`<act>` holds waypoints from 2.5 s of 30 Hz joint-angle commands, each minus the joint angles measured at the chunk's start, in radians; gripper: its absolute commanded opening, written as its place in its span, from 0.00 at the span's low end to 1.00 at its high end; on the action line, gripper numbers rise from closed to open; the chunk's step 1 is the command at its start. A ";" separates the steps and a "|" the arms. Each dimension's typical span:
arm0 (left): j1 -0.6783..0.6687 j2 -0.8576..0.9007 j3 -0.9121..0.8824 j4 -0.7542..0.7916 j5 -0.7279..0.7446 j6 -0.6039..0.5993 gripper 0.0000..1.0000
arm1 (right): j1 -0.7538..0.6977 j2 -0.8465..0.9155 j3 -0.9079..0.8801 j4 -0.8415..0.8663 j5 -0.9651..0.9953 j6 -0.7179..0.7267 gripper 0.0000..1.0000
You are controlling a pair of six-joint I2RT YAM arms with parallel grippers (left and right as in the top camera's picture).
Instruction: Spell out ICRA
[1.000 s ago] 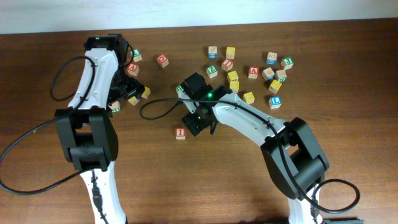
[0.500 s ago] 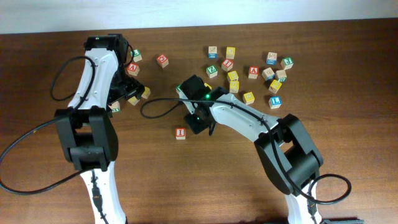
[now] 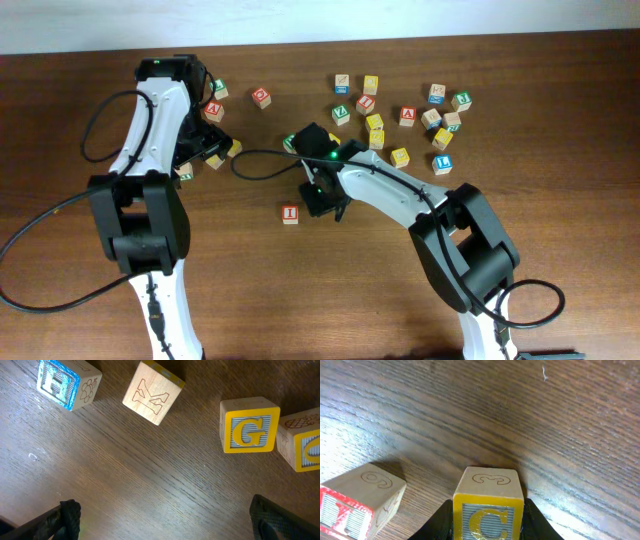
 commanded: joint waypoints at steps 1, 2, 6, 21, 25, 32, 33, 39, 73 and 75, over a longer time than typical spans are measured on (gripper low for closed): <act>0.003 -0.024 0.001 0.002 -0.004 -0.009 0.99 | 0.003 0.006 0.007 -0.003 0.008 0.012 0.27; 0.003 -0.024 0.001 0.002 -0.004 -0.009 0.99 | 0.003 0.006 0.007 -0.014 0.004 0.012 0.27; 0.003 -0.024 0.001 0.002 -0.004 -0.009 0.99 | 0.003 0.005 0.019 -0.072 0.003 0.092 0.21; 0.003 -0.024 0.001 0.002 -0.004 -0.009 0.99 | 0.056 0.005 0.040 -0.101 -0.081 0.332 0.21; 0.003 -0.024 0.001 0.002 -0.004 -0.009 0.99 | 0.056 0.005 0.040 -0.075 -0.053 0.333 0.21; 0.003 -0.024 0.001 0.002 -0.004 -0.009 0.99 | 0.061 0.005 0.040 -0.057 -0.064 0.333 0.21; 0.003 -0.024 0.001 0.002 -0.004 -0.009 0.99 | 0.064 0.005 0.040 -0.058 -0.064 0.333 0.21; 0.003 -0.024 0.001 0.002 -0.004 -0.009 0.99 | 0.070 0.005 0.040 -0.076 -0.063 0.378 0.22; 0.003 -0.024 0.001 0.002 -0.004 -0.009 0.99 | 0.095 0.005 0.040 -0.069 0.004 0.435 0.24; 0.003 -0.024 0.001 0.002 -0.004 -0.009 0.99 | 0.095 0.005 0.040 -0.069 0.004 0.435 0.24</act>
